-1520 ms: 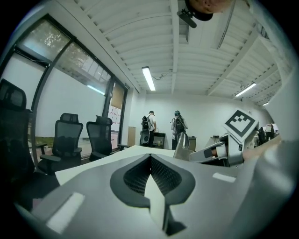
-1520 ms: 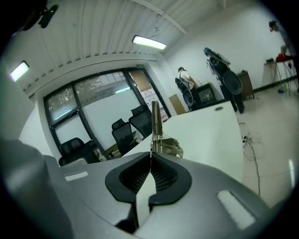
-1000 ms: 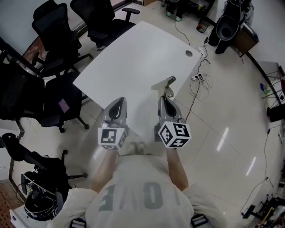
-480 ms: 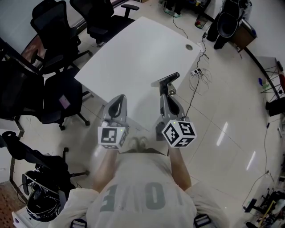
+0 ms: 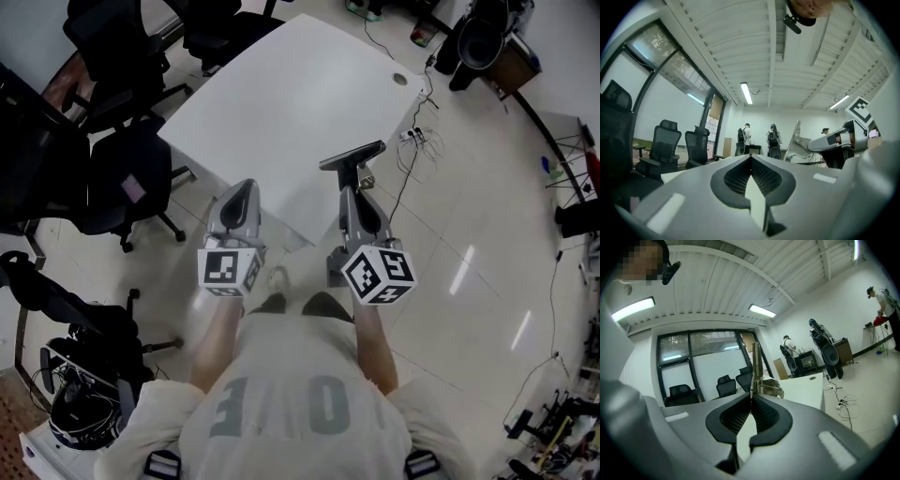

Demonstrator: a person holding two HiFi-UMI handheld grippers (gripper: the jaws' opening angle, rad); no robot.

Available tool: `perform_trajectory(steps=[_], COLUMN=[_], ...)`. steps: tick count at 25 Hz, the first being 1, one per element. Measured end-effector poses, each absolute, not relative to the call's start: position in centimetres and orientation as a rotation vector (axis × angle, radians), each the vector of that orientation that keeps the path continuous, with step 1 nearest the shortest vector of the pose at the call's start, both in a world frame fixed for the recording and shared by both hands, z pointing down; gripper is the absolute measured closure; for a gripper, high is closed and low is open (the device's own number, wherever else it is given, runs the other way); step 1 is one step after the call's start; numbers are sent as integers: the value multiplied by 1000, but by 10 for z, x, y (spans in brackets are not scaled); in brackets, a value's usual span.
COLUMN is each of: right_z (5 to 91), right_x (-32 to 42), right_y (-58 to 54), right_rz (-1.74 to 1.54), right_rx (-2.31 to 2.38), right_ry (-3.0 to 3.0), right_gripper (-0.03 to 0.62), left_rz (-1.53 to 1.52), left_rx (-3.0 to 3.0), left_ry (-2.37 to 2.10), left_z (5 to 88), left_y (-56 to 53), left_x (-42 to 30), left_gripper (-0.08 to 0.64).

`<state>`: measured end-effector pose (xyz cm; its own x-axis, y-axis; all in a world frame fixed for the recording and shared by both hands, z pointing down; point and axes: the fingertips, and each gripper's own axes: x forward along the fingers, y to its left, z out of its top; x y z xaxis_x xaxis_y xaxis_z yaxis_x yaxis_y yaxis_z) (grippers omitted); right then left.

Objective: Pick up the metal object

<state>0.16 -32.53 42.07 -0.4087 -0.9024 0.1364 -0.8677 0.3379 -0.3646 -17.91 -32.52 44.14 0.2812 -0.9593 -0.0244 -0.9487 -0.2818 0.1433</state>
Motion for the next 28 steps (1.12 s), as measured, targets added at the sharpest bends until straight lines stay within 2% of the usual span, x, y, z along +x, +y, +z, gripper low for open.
perform_trajectory(steps=[7,13,18,28], right_z=[402,406,414,408], right_x=[32,91,109,89], right_y=[-262,-156,-75,10], right_rz=[-528,-516,-544,-547], right_rx=[-1624,-1630,-1595,-1560], right_ry=[2433,2423,2479,2536], right_gripper=[571,571,571,571], left_rz=[-152,-160,-131,-154], left_rx=[2500,2511,2544,2469], left_ry=[-1816,-1786,-1760,-1870], left_z=[426,428,425,409], left_y=[-268,-159,-65,12], left_x=[-148,-84,-37,-74], left_gripper=[558,558,558,558])
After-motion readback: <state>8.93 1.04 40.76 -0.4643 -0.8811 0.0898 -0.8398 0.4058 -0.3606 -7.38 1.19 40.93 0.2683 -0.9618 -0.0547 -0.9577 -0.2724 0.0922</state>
